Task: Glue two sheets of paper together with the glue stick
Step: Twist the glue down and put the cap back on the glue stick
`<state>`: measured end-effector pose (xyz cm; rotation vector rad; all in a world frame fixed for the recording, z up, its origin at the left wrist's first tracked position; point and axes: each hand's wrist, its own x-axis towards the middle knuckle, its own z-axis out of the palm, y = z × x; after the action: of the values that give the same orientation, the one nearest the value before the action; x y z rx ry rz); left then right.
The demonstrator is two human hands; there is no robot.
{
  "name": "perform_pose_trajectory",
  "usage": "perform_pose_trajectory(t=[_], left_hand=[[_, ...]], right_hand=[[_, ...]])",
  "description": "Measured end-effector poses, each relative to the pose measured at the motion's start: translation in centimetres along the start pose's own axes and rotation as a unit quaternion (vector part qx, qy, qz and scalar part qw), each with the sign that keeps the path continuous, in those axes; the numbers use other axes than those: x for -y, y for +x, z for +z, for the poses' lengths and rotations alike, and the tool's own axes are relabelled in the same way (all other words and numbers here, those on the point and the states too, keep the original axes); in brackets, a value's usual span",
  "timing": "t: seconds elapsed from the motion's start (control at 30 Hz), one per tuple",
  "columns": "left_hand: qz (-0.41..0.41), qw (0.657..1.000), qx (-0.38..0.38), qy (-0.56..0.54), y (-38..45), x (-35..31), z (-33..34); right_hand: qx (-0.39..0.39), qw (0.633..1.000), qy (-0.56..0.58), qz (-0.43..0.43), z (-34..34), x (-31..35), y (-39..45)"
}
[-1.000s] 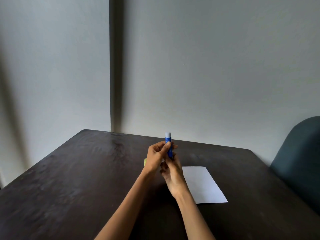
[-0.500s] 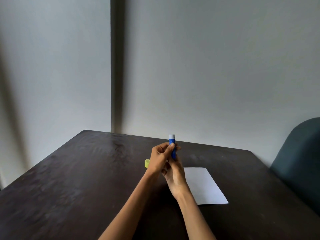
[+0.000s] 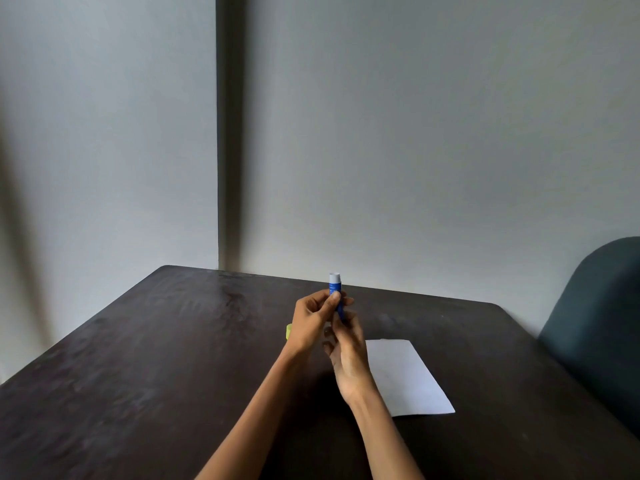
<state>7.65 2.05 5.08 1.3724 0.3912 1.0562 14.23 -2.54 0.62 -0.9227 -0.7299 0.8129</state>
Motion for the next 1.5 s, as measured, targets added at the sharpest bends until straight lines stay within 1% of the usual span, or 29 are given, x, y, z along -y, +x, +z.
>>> perform_pose_trajectory(t=[0.07, 0.13, 0.2, 0.27, 0.43, 0.5, 0.53, 0.6, 0.63, 0.7, 0.83, 0.93, 1.03, 1.13, 1.2, 1.33, 1.37, 1.43, 1.5], left_hand=[[0.006, 1.000, 0.006, 0.003, 0.15, 0.04, 0.06], [0.008, 1.000, 0.006, 0.002, 0.27, 0.19, -0.03], [0.002, 1.000, 0.003, -0.002, 0.32, 0.47, -0.11], [-0.008, 1.000, 0.001, -0.011, 0.32, 0.70, -0.05], [-0.001, 1.000, -0.010, -0.015, 0.33, 0.63, -0.28], [0.001, 1.000, -0.010, -0.017, 0.28, 0.63, -0.26], [0.000, 1.000, -0.009, -0.016, 0.29, 0.66, -0.18], [-0.007, 1.000, -0.005, -0.018, 0.24, 0.84, 0.03], [-0.012, 1.000, -0.002, -0.018, 0.22, 0.92, 0.07], [-0.018, 1.000, 0.000, -0.010, 0.20, 1.01, 0.05], [-0.003, 1.000, -0.002, 0.002, 0.15, 0.67, -0.08], [0.006, 1.000, -0.004, 0.004, 0.11, 0.28, -0.23], [0.002, 1.000, -0.007, -0.004, -0.15, 0.35, -0.06], [0.003, 1.000, -0.002, -0.010, -0.36, 0.34, 0.22], [-0.001, 1.000, -0.005, -0.004, -0.33, 0.41, 0.16], [-0.010, 1.000, -0.017, 0.002, 0.03, 0.51, -0.29], [-0.009, 1.000, -0.016, 0.002, 0.13, 0.50, -0.34], [-0.004, 1.000, -0.012, 0.001, 0.19, 0.36, -0.26], [-0.005, 1.000, -0.012, -0.002, 0.00, 0.33, 0.06]], right_hand=[[0.002, 1.000, 0.023, 0.009, 0.07, 0.05, 0.04], [0.022, 0.998, 0.050, 0.036, 0.05, 0.02, 0.20], [0.036, 0.996, 0.058, 0.062, -0.12, -0.09, 0.33], [0.032, 0.996, 0.051, 0.070, -0.17, -0.05, 0.30], [-0.014, 0.999, -0.015, 0.028, -0.05, 0.19, 0.04], [-0.016, 1.000, -0.007, 0.017, 0.14, 0.24, 0.00], [-0.004, 1.000, 0.008, 0.024, 0.36, 0.27, -0.04], [0.021, 0.997, 0.036, 0.071, 0.57, 0.27, -0.05], [0.028, 0.994, 0.047, 0.094, 0.60, 0.24, 0.00], [0.022, 0.992, 0.055, 0.108, 0.50, 0.00, 0.18], [0.001, 0.997, 0.047, 0.054, 0.27, 0.23, 0.08], [0.006, 0.999, 0.021, 0.029, 0.25, 0.18, -0.04], [0.022, 0.997, 0.042, 0.068, 0.25, -0.23, 0.12], [0.009, 0.993, 0.065, 0.099, 0.18, 0.07, 0.50], [0.001, 0.994, 0.049, 0.097, 0.19, 0.05, 0.27], [0.006, 0.999, 0.000, 0.042, 0.47, 0.26, -0.09], [0.006, 0.999, -0.009, 0.040, 0.43, 0.30, -0.05], [0.014, 0.998, -0.004, 0.060, 0.44, 0.35, 0.00], [0.028, 0.995, 0.023, 0.093, 0.23, 0.28, 0.10]])
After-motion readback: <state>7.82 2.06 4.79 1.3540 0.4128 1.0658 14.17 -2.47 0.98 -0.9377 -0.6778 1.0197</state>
